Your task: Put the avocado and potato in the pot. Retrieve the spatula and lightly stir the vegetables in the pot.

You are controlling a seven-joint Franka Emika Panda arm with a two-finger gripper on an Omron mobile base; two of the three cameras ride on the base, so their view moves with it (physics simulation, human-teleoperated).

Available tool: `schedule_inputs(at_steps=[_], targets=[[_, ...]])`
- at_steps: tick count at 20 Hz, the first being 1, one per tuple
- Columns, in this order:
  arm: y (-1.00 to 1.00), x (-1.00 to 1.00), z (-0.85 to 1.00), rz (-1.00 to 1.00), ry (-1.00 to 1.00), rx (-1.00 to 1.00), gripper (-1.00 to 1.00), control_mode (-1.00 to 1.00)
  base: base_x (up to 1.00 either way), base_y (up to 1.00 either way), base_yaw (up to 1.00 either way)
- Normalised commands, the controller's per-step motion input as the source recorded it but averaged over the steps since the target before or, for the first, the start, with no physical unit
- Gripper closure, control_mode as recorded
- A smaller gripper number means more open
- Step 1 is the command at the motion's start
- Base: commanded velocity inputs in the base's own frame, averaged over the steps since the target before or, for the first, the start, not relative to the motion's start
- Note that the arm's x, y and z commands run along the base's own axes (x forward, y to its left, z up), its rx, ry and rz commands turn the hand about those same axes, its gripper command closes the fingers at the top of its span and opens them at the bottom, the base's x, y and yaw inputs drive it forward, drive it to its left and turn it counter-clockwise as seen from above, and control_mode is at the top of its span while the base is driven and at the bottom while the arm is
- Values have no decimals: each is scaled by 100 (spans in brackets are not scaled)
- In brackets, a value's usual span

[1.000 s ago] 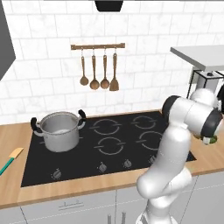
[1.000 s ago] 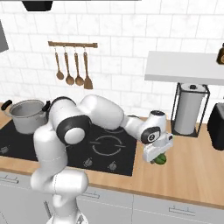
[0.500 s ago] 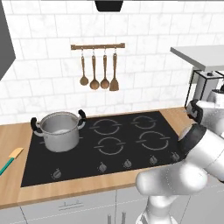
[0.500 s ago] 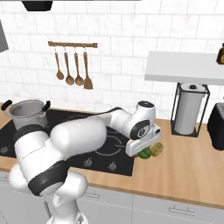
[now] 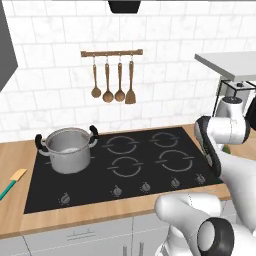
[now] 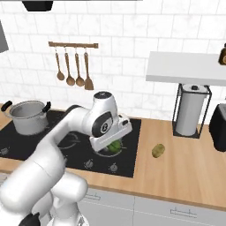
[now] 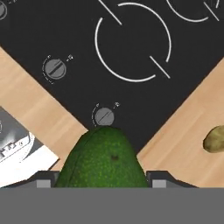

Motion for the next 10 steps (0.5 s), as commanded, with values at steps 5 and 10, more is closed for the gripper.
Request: schedule_inputs(at_steps=[5,10], targets=[[94,-3,64,-6,1,8,100,-100,0,0,0],[96,0,55,-8,4,16,100,-100,0,0,0]])
